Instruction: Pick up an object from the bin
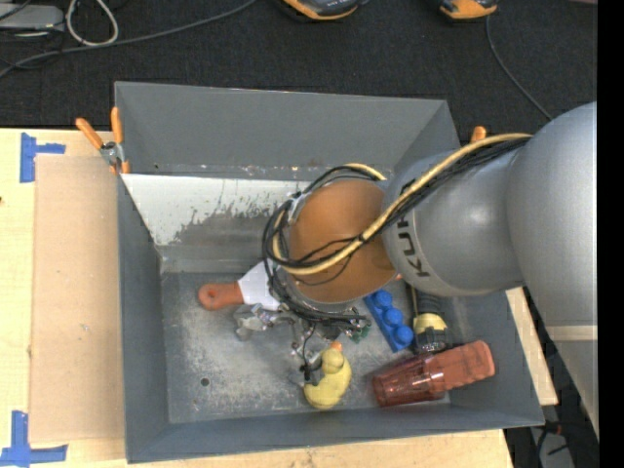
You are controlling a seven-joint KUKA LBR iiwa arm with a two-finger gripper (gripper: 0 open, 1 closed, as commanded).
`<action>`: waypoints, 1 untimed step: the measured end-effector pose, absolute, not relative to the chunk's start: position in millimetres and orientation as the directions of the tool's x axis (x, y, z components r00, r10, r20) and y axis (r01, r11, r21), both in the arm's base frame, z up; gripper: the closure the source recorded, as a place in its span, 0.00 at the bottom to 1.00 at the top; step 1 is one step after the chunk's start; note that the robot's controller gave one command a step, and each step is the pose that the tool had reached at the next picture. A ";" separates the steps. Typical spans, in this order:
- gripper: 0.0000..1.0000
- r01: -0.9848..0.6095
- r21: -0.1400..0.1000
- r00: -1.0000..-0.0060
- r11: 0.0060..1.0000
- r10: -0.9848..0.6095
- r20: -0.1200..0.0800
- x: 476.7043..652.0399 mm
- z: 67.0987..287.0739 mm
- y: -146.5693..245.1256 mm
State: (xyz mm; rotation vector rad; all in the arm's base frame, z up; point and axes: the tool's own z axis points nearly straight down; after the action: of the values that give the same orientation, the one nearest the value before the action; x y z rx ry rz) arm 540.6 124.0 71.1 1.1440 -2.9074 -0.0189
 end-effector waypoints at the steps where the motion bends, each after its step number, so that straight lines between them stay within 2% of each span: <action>1: 1.00 -0.718 0.019 -0.696 0.696 -0.718 0.007 554.0 70.1 139.9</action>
Offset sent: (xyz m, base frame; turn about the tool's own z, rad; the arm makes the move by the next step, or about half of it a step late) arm 0.0000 0.0000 0.0000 0.0000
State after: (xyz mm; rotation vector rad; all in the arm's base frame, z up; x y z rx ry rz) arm 554.0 139.9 70.1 1.2190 -2.8800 -0.0233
